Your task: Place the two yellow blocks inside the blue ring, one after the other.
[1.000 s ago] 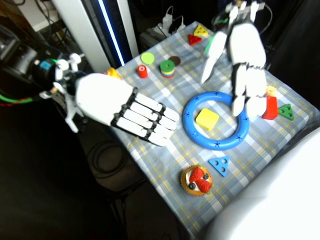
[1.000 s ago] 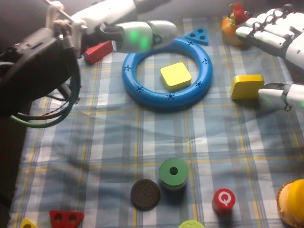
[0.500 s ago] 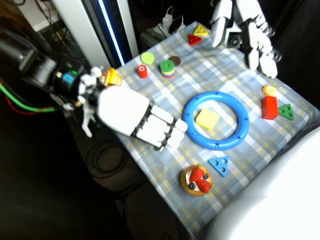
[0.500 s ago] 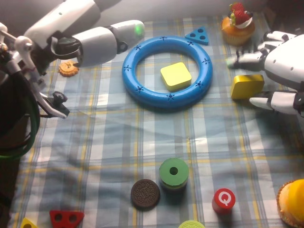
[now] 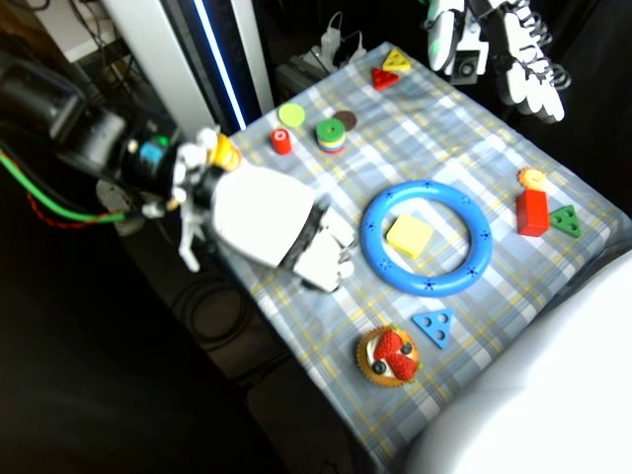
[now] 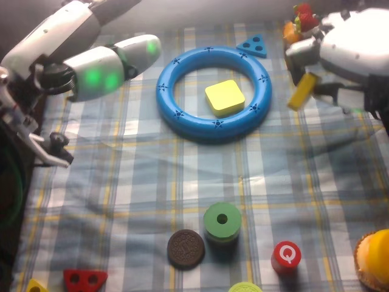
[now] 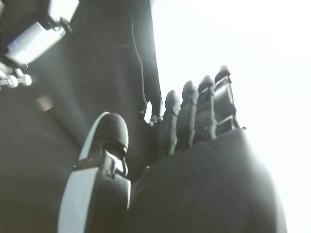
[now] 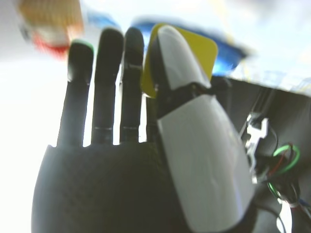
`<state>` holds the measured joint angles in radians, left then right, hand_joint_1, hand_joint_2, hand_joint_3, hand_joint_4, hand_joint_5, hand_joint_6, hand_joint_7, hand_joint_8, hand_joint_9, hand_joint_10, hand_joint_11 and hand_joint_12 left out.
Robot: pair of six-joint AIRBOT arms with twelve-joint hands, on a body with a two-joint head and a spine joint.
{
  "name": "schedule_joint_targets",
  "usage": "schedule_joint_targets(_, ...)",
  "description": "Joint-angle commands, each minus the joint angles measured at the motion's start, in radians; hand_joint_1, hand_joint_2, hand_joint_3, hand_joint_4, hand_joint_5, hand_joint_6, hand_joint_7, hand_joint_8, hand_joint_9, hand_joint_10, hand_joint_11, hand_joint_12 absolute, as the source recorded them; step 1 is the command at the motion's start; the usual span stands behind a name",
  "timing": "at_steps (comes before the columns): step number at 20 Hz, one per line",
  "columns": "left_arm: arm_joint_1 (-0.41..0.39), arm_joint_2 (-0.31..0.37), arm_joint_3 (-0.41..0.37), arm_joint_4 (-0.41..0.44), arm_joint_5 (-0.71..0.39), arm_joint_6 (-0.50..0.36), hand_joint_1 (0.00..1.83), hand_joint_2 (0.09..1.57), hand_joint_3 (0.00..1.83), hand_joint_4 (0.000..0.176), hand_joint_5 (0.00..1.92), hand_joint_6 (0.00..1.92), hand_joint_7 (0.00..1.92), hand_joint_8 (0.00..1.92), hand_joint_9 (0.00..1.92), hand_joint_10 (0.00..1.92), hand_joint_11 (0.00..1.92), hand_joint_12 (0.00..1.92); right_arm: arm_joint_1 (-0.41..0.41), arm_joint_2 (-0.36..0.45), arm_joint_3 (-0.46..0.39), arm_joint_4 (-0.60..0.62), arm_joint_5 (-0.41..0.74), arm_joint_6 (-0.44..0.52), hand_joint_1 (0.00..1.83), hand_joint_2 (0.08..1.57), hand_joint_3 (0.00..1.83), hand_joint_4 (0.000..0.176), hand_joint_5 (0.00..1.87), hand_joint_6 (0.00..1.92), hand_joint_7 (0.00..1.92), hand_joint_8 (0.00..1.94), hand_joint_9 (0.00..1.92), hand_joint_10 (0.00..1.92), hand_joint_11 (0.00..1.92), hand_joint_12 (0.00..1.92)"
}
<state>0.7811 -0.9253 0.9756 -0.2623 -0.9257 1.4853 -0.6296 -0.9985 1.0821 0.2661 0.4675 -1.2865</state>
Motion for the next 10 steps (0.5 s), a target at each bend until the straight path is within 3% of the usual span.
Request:
schedule_joint_targets(1,0.006,0.008,-0.006,0.003,-0.158,-0.019,0.45,1.42,0.0,0.023,0.2,0.01,0.09,0.01,0.0,0.0,0.0,0.0,0.024,-0.005,0.004,-0.019,0.12,-0.001,1.14,1.3,0.0,0.0,0.58,1.45,0.75,1.52,0.62,1.46,0.5,1.83)
schedule_joint_targets(3,0.039,0.011,-0.011,-0.012,-0.189,-0.048,0.45,1.42,0.0,0.028,0.21,0.01,0.1,0.01,0.0,0.0,0.0,0.0,0.057,-0.029,0.022,-0.033,0.113,-0.001,1.14,1.3,0.0,0.0,0.58,1.44,0.74,1.55,0.66,1.5,0.58,1.84)
schedule_joint_targets(4,0.054,0.01,-0.01,-0.02,-0.198,-0.067,0.44,1.41,0.0,0.045,0.21,0.01,0.1,0.01,0.0,0.0,0.0,0.0,0.075,-0.047,0.037,-0.041,0.101,-0.001,1.27,1.28,0.0,0.0,0.58,1.41,0.71,1.48,0.68,1.62,0.53,1.8)
schedule_joint_targets(5,0.069,0.005,-0.01,-0.027,-0.208,-0.081,0.43,1.41,0.0,0.045,0.21,0.01,0.1,0.01,0.0,0.0,0.0,0.0,0.098,-0.074,0.057,-0.052,0.081,-0.001,1.31,1.28,0.0,0.0,0.57,1.45,0.7,1.47,0.65,1.64,0.49,1.76)
schedule_joint_targets(7,0.091,-0.005,-0.008,-0.046,-0.217,-0.092,0.47,1.42,0.0,0.005,0.23,0.01,0.11,0.01,0.04,0.02,0.01,0.01,0.129,-0.126,0.101,-0.057,0.046,-0.001,1.32,1.27,0.0,0.0,0.59,1.42,0.74,1.41,0.66,1.61,0.47,1.7)
schedule_joint_targets(9,0.096,-0.012,-0.001,-0.055,-0.217,-0.102,0.49,1.42,0.0,0.011,0.23,0.01,0.12,0.01,0.04,0.02,0.03,0.02,0.151,-0.183,0.153,-0.057,0.013,-0.001,1.33,1.25,0.0,0.0,0.61,1.41,0.74,1.4,0.7,1.54,0.52,1.64)
schedule_joint_targets(10,0.097,-0.015,0.001,-0.058,-0.218,-0.105,0.49,1.43,0.0,0.013,0.24,0.0,0.12,0.0,0.03,0.01,0.0,0.17,0.16,-0.212,0.178,-0.057,0.001,-0.001,1.34,1.24,0.0,0.0,0.65,1.29,0.73,1.43,0.75,1.51,0.63,1.56)
